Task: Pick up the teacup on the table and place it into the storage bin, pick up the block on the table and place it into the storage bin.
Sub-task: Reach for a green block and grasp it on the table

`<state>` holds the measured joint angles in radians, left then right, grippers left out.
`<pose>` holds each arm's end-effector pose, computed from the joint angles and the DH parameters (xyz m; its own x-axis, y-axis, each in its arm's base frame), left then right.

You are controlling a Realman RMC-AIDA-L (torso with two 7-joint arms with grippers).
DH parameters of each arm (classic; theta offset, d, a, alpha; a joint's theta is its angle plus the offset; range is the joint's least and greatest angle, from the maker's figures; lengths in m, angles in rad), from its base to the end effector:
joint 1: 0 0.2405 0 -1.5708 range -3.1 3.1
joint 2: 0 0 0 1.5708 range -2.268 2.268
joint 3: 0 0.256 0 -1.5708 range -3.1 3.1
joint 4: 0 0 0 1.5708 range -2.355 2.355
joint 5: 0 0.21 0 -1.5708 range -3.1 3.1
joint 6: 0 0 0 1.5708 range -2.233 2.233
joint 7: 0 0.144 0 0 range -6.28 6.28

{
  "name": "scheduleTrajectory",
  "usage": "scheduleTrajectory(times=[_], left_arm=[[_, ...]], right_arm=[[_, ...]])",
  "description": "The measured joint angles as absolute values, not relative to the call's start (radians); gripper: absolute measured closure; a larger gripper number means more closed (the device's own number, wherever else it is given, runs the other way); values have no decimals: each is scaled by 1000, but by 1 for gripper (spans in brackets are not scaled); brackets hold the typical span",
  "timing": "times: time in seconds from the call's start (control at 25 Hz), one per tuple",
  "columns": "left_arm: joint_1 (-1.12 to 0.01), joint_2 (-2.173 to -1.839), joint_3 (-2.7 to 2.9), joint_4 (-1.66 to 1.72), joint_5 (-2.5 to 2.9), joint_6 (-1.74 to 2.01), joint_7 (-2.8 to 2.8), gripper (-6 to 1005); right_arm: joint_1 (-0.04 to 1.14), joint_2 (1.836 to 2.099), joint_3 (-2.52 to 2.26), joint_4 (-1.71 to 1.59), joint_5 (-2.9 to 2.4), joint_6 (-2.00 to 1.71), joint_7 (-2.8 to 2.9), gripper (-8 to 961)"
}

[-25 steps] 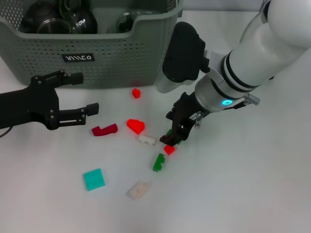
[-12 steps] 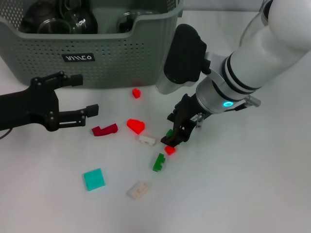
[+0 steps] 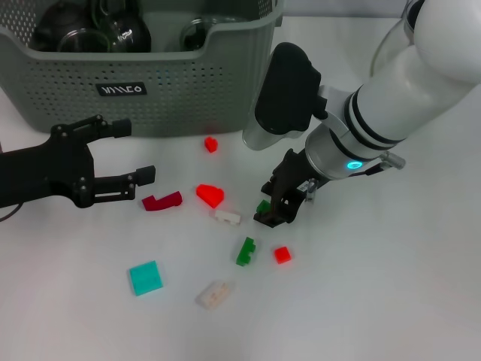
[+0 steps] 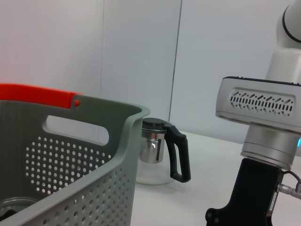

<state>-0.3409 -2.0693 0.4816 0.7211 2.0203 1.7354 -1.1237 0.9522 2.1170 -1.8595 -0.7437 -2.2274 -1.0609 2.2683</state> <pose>-0.3157 0.2700 0.0393 0.8055 0.1955 0.5594 0.4165 -0.8582 -0.2999 0.1336 0.3592 -0.1406 0.9142 -0.2067 0.3487 -0.1635 -0.9751 -0.1496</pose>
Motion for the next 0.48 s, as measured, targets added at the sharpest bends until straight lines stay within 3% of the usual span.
scheduleTrajectory(times=[0.32,0.48], left_arm=[[-341,-2069,480,721,2020,1735,-1123,124],[-341,-2069,480,721,2020,1735,-1123,124]], right_arm=[[949,2115,-1868,-744,-2227,-1067,2274,529],[941,2112,-1874,-768,-2227,-1075,2282,703]])
